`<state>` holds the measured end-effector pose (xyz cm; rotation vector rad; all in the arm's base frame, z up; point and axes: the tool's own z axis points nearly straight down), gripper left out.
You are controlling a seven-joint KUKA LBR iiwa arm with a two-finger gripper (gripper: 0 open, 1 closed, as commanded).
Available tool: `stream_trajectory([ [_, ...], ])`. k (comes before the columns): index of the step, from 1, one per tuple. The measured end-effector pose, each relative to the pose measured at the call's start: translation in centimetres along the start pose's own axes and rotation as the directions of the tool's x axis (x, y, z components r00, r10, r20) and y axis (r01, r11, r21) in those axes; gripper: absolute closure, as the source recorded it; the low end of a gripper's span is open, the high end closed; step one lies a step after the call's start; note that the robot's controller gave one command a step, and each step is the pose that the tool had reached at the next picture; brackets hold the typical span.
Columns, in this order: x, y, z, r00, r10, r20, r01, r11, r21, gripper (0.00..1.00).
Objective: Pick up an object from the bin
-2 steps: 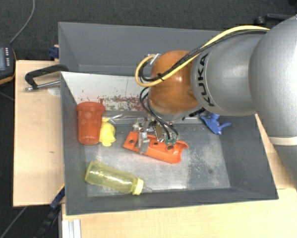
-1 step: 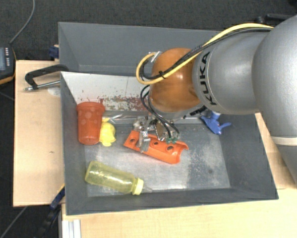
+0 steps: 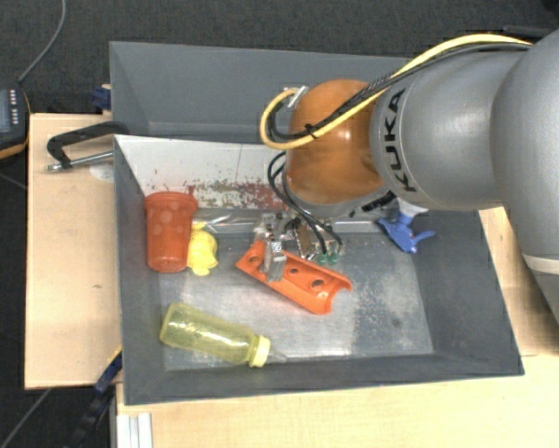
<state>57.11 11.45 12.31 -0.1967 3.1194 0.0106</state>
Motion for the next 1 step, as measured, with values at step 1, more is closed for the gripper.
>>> stream_trajectory([
  [1, -0.19, 0.05, -2.17, 1.000, 0.000, 0.006, 0.000, 1.000, -0.001, 1.00],
])
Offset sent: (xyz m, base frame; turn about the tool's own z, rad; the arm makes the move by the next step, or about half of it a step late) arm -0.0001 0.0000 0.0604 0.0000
